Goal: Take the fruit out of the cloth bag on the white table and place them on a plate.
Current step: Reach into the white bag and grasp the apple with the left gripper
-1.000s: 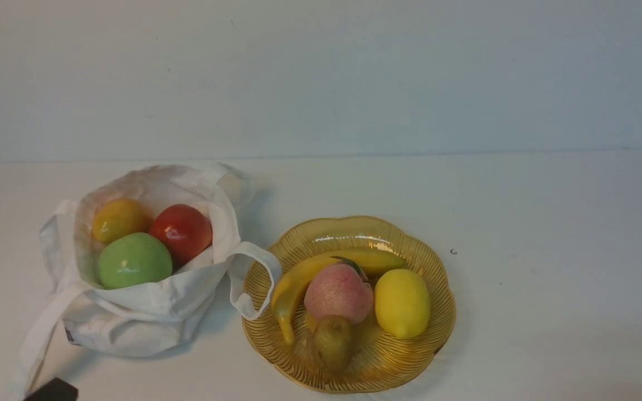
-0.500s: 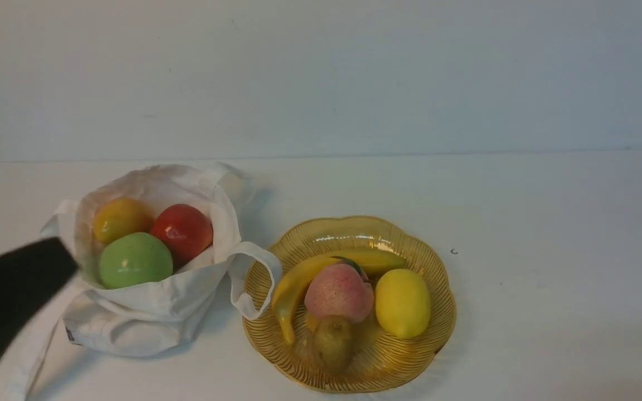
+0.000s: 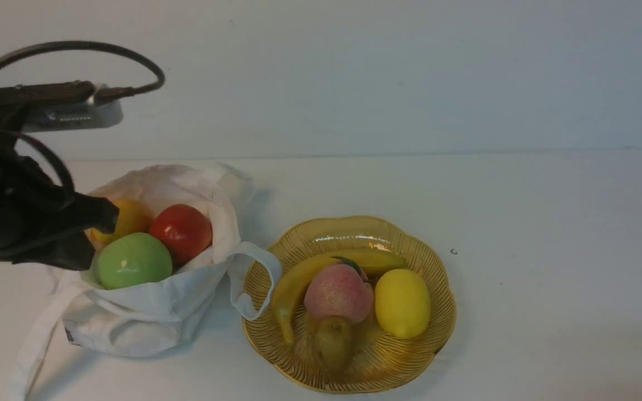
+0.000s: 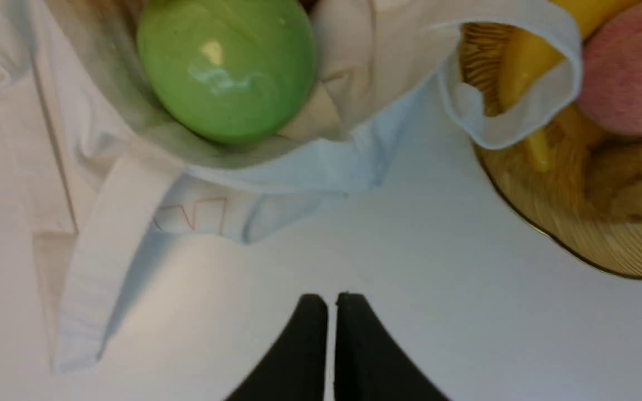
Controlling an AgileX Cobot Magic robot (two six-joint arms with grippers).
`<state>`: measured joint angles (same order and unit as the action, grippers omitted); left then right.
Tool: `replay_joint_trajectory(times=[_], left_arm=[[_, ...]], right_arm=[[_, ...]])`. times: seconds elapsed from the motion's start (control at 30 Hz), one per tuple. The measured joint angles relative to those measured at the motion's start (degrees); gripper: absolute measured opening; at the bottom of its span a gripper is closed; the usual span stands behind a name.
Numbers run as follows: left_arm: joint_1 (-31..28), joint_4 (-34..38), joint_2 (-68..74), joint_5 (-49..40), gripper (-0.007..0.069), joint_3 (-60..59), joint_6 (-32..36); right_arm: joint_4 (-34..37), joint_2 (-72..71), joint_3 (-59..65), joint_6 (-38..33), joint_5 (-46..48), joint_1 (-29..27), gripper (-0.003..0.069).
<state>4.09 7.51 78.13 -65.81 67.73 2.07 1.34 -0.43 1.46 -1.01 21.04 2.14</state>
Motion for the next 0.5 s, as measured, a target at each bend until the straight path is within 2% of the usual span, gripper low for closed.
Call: replay_joint_trajectory(times=[0.2, 0.5], left_arm=[[0.00, -0.61, 7.95, 0.06, 0.0125, 5.44, -0.61], [0.00, 0.36, 13.43, 6.32, 0.0479, 6.74, 1.51]], right_arm=[[0.00, 0.00, 0.00, 0.13, 0.00, 0.00, -0.0014], [0.00, 0.00, 0.00, 0.13, 0.00, 0.00, -0.0014]])
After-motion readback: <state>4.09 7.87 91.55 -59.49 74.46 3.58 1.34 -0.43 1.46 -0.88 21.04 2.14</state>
